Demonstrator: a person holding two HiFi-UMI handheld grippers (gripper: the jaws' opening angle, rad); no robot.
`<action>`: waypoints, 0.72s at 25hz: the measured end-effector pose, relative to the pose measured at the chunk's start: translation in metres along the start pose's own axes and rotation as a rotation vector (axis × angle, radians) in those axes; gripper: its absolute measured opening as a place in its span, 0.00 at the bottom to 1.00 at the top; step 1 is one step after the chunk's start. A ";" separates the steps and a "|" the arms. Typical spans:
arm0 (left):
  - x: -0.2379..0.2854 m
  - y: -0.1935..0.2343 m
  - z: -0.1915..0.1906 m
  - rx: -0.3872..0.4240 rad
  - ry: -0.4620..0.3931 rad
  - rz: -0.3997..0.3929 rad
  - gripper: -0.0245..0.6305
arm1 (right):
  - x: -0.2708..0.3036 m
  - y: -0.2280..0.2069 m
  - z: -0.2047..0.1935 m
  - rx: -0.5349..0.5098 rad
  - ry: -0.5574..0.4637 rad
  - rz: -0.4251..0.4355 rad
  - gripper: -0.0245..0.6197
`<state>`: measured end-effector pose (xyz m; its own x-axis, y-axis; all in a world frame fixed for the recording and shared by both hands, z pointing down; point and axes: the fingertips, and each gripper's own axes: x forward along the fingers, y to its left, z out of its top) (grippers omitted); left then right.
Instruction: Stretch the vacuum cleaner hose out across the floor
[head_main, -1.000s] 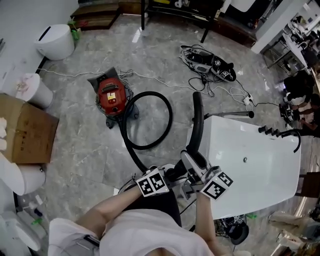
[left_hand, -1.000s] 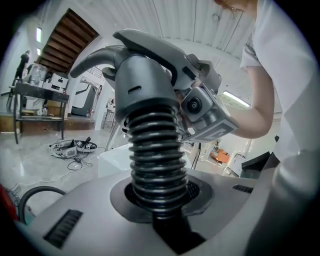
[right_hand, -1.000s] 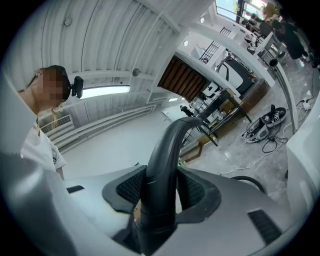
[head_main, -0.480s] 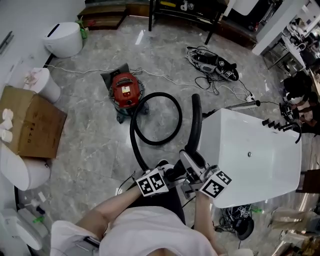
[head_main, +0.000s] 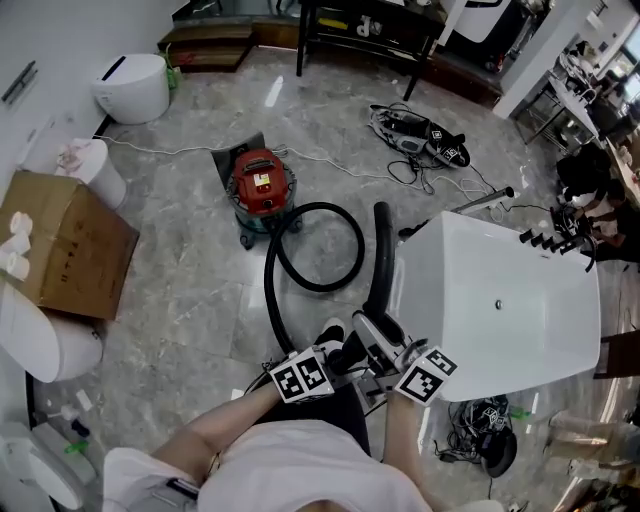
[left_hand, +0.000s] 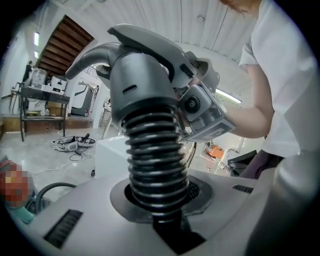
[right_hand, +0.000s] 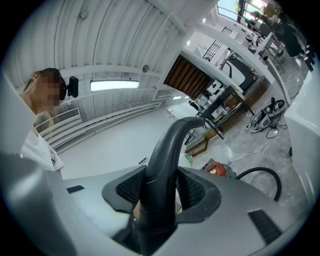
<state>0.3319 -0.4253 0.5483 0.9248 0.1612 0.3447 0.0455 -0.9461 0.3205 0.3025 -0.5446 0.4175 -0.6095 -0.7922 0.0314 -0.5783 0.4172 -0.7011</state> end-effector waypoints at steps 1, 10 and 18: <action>-0.001 -0.006 -0.003 0.005 -0.001 -0.001 0.18 | -0.003 0.003 -0.005 0.003 0.001 0.000 0.33; -0.018 -0.030 -0.021 0.018 -0.001 0.013 0.18 | -0.009 0.029 -0.030 0.000 0.012 0.015 0.33; -0.019 -0.046 -0.030 0.040 0.019 -0.007 0.18 | -0.020 0.036 -0.041 -0.001 -0.004 0.006 0.33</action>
<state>0.3006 -0.3768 0.5533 0.9172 0.1731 0.3590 0.0679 -0.9554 0.2873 0.2715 -0.4950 0.4208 -0.6103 -0.7918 0.0244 -0.5754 0.4219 -0.7007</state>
